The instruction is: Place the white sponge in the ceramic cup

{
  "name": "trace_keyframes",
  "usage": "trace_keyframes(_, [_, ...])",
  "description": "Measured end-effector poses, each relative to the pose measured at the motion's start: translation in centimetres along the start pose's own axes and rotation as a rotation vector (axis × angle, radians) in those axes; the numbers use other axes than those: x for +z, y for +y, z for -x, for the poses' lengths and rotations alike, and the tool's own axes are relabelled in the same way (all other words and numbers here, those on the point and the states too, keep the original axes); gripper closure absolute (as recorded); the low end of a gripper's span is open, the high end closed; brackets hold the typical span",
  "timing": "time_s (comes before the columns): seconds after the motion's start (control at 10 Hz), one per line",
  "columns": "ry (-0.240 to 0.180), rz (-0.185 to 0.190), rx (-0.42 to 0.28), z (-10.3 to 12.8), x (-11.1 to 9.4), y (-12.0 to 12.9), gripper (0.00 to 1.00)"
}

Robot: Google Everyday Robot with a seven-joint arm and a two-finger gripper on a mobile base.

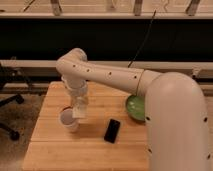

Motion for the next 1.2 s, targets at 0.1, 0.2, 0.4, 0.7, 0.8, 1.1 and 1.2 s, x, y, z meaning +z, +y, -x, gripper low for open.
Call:
trace_keyframes(0.1, [-0.001,0.001,-0.015,0.2,0.0,-0.5,1.0])
trace_keyframes(0.2, [0.001,-0.001,-0.03,0.3,0.0,-1.3,1.0])
trace_keyframes(0.4, [0.009,-0.017,-0.075,0.1,-0.1,-5.0,1.0])
trace_keyframes(0.7, [0.018,-0.034,-0.121,0.2,-0.2,-7.8,1.0])
trace_keyframes(0.8, [0.022,-0.038,-0.13,0.2,-0.2,-8.0,1.0])
trace_keyframes(1.1, [0.03,-0.043,-0.146,0.1,0.2,-8.5,0.83])
trace_keyframes(1.2, [0.033,-0.047,-0.149,0.0,0.3,-8.6,0.75])
